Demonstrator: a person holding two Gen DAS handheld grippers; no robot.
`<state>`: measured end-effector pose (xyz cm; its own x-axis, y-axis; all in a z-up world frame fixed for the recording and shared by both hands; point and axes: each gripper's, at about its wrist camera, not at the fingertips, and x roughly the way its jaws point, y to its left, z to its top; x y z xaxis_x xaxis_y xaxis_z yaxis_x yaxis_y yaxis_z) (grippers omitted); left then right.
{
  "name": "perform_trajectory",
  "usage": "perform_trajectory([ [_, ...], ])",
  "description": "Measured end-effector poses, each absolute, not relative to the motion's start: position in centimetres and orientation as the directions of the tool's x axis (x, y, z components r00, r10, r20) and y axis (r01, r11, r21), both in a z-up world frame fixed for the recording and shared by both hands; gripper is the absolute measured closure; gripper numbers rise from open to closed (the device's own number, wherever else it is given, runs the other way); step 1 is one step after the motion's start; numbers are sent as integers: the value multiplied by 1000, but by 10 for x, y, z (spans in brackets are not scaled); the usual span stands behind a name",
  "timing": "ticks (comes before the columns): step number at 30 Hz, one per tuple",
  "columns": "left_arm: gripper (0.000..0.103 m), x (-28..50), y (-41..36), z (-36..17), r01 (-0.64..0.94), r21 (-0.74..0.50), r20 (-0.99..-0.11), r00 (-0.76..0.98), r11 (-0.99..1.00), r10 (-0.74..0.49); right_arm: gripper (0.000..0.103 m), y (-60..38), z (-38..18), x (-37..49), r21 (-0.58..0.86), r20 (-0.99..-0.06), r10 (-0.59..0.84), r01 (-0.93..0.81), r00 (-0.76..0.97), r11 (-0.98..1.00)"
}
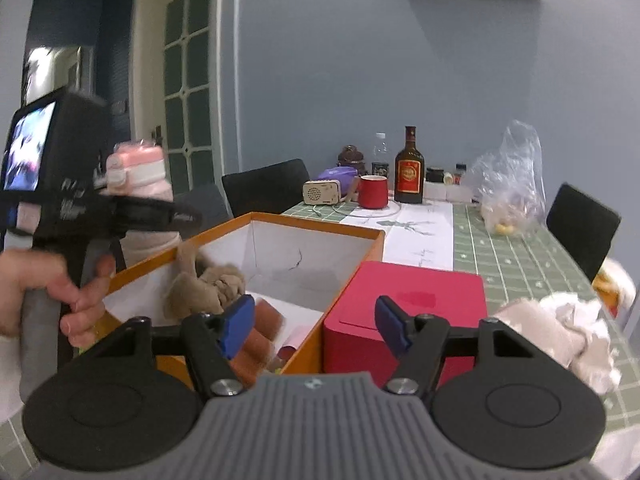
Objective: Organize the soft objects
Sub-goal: 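Withdraw both open tools from the orange box back toward the cluttered table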
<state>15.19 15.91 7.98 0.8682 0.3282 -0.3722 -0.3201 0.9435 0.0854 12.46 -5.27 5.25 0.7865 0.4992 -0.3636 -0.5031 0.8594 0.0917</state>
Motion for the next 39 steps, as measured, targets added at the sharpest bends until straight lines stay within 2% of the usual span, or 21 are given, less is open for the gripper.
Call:
perform_trajectory([
  [2, 25, 146, 160, 84, -313, 63, -354, 881, 948, 314, 37, -56, 52, 124, 103, -362, 497, -496, 789, 862],
  [7, 14, 131, 154, 97, -287, 51, -314, 905, 957, 288, 37, -63, 50, 119, 119, -363, 488, -479, 794, 869],
  [9, 8, 128, 146, 101, -248, 75, -300, 918, 966, 259, 32, -66, 49, 118, 134, -376, 493, -480, 785, 867],
  [15, 7, 111, 104, 107, -162, 217, -240, 947, 963, 213, 29, -84, 51, 100, 145, -324, 444, -420, 836, 896],
  [17, 7, 106, 94, 110, -132, 225, -226, 957, 966, 183, 29, -93, 54, 94, 139, -314, 419, -396, 852, 908],
  [21, 7, 98, 85, 118, -56, 140, -257, 962, 989, 91, 23, -118, 61, 77, 150, -298, 364, -334, 882, 931],
  [25, 7, 89, 76, 126, -8, 128, -254, 966, 992, 41, 19, -149, 60, 54, 147, -256, 276, -245, 926, 958],
  [31, 7, 75, 66, 129, 49, 91, -278, 960, 995, -22, 16, -182, 55, 41, 76, -274, 114, -97, 955, 992],
  [39, 7, 68, 43, 132, 95, 21, -289, 953, 995, -85, 12, -224, 43, 44, 118, -320, 1, 38, 947, 992],
])
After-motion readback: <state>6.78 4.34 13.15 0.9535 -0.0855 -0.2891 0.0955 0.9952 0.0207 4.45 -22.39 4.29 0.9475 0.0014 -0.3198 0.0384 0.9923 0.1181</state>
